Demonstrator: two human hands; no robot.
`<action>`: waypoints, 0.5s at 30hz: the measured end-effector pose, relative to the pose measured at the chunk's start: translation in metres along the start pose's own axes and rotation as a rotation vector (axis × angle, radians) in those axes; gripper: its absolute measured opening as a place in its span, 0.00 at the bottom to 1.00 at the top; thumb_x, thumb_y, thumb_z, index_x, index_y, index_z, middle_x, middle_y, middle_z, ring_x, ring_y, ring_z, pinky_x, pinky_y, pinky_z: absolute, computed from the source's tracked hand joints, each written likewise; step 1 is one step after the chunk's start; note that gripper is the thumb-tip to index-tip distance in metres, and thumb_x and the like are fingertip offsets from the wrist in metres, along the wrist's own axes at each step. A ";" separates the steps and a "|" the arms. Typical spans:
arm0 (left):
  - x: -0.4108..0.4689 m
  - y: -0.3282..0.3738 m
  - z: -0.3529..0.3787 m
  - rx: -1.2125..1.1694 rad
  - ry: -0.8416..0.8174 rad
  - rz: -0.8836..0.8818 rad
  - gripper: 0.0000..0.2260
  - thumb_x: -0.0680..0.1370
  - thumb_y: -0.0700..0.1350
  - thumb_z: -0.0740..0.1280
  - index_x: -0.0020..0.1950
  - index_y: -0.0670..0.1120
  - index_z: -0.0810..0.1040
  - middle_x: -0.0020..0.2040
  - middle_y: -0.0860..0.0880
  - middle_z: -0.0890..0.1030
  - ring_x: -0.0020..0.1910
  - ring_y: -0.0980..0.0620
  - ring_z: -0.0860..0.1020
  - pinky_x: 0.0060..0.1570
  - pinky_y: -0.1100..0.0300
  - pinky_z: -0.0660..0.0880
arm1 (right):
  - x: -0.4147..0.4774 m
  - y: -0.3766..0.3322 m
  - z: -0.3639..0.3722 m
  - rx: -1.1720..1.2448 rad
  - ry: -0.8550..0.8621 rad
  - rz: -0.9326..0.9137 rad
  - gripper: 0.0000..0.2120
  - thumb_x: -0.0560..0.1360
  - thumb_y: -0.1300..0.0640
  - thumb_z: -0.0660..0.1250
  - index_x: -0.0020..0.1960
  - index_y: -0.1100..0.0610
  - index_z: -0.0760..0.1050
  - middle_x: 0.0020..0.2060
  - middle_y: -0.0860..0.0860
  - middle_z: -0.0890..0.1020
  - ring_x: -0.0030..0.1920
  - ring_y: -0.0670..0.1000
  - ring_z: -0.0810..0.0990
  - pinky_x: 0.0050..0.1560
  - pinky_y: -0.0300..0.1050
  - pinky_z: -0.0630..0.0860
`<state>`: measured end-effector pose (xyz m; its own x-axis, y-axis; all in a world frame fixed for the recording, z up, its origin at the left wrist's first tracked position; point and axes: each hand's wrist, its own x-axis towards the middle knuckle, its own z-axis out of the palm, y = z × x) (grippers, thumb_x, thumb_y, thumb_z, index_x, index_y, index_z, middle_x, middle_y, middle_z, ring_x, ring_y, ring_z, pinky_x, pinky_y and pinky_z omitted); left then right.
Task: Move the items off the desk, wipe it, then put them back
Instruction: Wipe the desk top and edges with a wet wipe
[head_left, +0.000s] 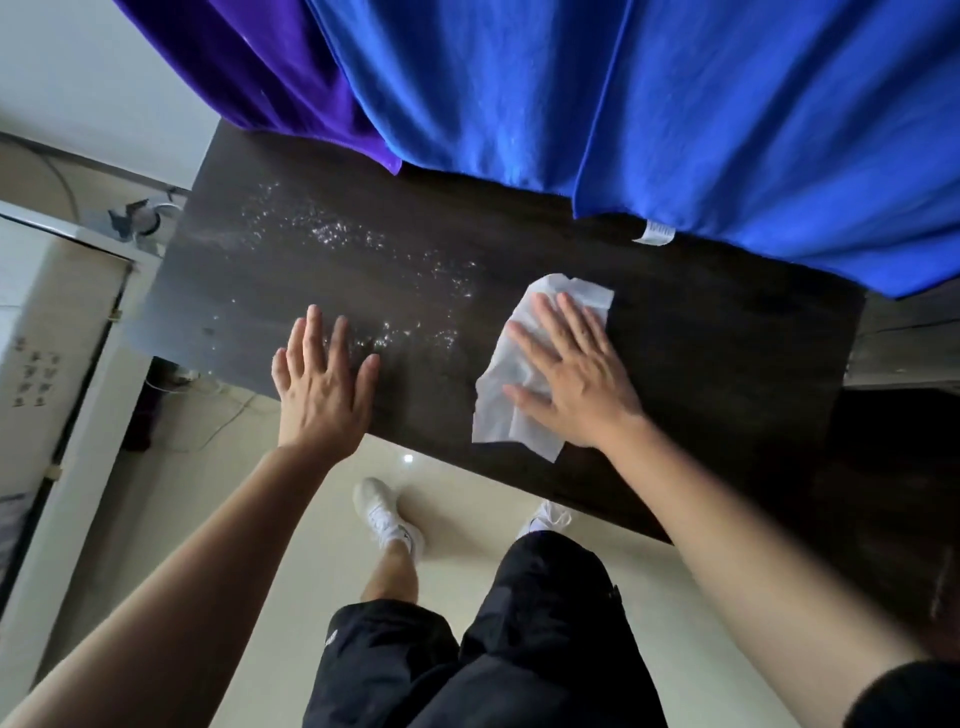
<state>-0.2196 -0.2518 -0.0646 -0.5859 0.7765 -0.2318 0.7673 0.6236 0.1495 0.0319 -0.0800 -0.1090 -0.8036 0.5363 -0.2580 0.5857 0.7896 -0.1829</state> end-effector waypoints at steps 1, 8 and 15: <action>0.007 -0.007 -0.002 0.009 -0.008 0.011 0.30 0.82 0.61 0.47 0.79 0.45 0.56 0.81 0.41 0.48 0.79 0.42 0.46 0.76 0.40 0.46 | 0.007 0.008 -0.004 0.015 0.022 0.110 0.37 0.79 0.30 0.47 0.82 0.46 0.47 0.82 0.56 0.45 0.81 0.59 0.41 0.80 0.59 0.42; 0.051 -0.053 -0.008 0.051 -0.058 0.235 0.29 0.83 0.60 0.45 0.79 0.47 0.58 0.81 0.45 0.53 0.79 0.43 0.49 0.75 0.40 0.47 | 0.085 -0.042 -0.013 0.098 0.118 0.599 0.37 0.79 0.29 0.46 0.82 0.47 0.46 0.81 0.59 0.45 0.80 0.66 0.41 0.79 0.62 0.40; 0.078 -0.098 -0.020 0.081 -0.057 0.405 0.25 0.83 0.56 0.48 0.75 0.46 0.68 0.78 0.45 0.63 0.77 0.42 0.60 0.72 0.41 0.56 | 0.097 -0.179 0.008 0.068 0.089 0.330 0.35 0.81 0.32 0.48 0.83 0.48 0.49 0.82 0.58 0.46 0.80 0.65 0.42 0.78 0.63 0.47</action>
<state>-0.3451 -0.2507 -0.0777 -0.2185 0.9500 -0.2229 0.9522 0.2576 0.1644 -0.1502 -0.1720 -0.1086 -0.5741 0.7858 -0.2301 0.8188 0.5494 -0.1666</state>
